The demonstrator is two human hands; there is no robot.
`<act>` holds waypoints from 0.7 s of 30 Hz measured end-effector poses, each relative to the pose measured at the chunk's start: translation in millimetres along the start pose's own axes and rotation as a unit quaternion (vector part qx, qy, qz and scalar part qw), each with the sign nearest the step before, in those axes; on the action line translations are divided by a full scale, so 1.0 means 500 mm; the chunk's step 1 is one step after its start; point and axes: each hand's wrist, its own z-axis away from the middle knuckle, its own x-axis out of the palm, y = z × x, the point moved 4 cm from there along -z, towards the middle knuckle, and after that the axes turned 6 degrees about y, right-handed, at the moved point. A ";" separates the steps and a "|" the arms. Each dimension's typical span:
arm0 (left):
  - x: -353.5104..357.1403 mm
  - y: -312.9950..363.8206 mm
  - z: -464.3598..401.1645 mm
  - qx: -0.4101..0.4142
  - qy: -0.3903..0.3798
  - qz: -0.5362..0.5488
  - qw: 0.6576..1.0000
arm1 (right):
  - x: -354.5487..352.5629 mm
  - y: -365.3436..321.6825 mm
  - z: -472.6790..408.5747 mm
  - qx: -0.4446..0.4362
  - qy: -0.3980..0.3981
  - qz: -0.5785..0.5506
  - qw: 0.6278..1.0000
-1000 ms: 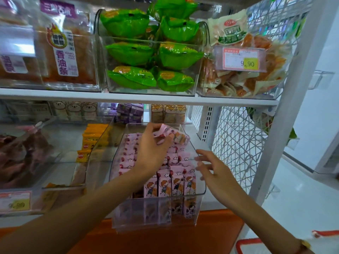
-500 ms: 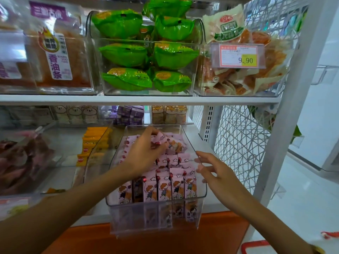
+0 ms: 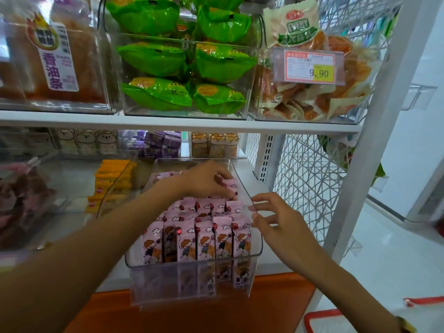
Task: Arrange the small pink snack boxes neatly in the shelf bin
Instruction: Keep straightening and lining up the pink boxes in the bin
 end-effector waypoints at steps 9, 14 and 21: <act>0.034 -0.020 0.006 0.019 -0.062 -0.041 0.997 | -0.024 -0.005 0.007 -0.074 0.031 0.122 0.989; 0.018 0.002 0.008 0.087 0.007 -0.061 0.994 | -0.022 0.000 0.004 -0.056 0.023 0.106 0.992; 0.033 0.018 0.025 0.062 0.078 -0.107 0.989 | -0.022 -0.007 0.006 -0.048 0.026 0.112 0.992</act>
